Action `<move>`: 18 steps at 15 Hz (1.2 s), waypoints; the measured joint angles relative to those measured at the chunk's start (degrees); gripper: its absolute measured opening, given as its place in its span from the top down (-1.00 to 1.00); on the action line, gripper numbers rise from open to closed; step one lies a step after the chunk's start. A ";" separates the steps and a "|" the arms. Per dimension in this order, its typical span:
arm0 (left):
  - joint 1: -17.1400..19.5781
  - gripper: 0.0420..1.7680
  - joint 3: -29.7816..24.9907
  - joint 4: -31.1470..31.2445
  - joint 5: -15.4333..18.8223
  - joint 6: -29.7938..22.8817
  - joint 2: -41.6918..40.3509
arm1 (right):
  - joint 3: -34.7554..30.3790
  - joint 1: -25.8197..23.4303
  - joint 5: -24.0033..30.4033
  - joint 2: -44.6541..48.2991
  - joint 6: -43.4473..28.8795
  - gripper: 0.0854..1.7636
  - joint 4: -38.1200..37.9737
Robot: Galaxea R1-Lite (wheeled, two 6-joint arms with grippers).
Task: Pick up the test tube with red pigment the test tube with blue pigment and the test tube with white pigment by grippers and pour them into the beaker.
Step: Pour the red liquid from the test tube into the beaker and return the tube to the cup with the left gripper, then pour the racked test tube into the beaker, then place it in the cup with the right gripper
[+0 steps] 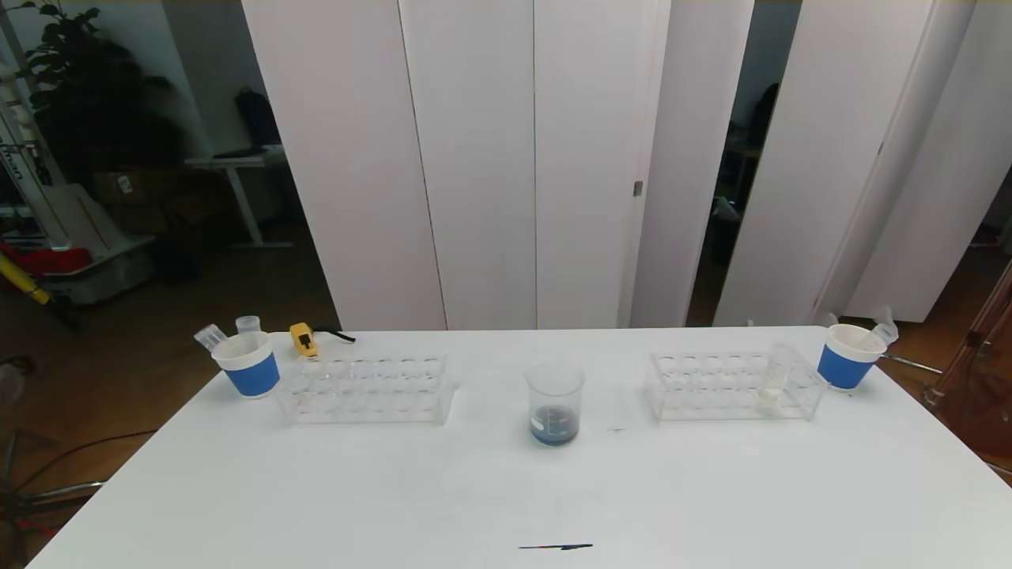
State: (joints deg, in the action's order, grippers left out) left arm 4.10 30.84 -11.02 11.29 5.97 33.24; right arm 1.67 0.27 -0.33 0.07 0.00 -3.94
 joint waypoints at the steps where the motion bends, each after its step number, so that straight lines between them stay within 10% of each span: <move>1: -0.57 -0.98 -1.18 2.86 0.17 -0.09 -4.39 | 0.00 0.00 -0.02 0.00 0.00 -0.98 -0.02; 10: -4.07 -0.98 -21.61 8.39 0.15 -0.91 -28.81 | 0.00 -0.02 -0.02 0.00 0.00 -0.98 -0.02; 18: -4.10 -0.98 -30.63 11.43 -11.07 -4.24 -33.32 | 0.00 0.02 0.00 0.00 0.00 -0.98 0.00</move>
State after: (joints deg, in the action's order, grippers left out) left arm 0.00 0.21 0.41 0.22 1.73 -0.07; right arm 1.67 0.29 -0.33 0.07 0.00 -3.94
